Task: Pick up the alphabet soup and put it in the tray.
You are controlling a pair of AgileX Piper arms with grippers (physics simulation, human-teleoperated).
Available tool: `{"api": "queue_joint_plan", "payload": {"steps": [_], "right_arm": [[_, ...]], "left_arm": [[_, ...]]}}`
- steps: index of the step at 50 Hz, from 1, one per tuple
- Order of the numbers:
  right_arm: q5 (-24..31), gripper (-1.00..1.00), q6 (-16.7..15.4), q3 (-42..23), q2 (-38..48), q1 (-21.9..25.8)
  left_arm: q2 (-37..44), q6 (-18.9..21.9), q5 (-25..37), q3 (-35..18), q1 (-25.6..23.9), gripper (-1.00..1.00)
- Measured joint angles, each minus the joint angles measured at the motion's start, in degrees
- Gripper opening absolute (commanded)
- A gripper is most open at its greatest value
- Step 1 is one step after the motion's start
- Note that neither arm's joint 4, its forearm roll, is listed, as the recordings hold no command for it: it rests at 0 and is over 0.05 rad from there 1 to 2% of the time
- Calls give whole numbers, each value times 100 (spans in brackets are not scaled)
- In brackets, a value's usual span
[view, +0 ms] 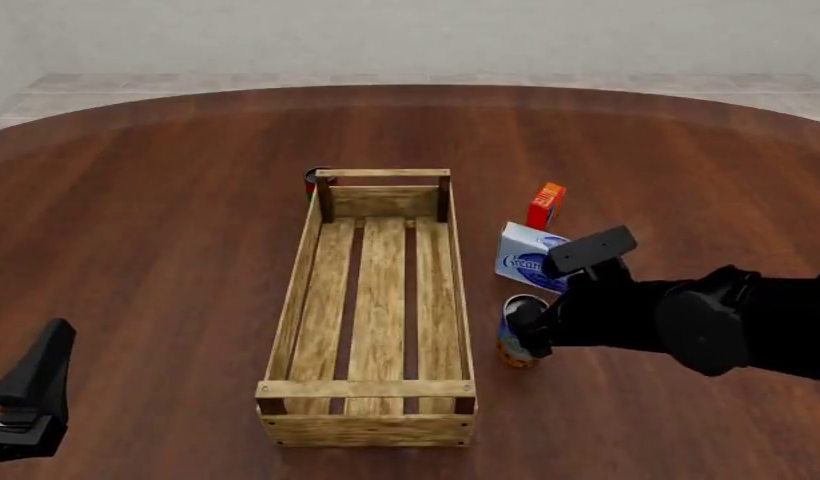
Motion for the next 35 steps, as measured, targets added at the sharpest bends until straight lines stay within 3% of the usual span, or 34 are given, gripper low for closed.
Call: {"api": "queue_joint_plan", "payload": {"steps": [35], "right_arm": [[-230, 100, -47, -122, 616, -23]], "left_arm": [[1, 0, 0, 0, 0, 100]]}}
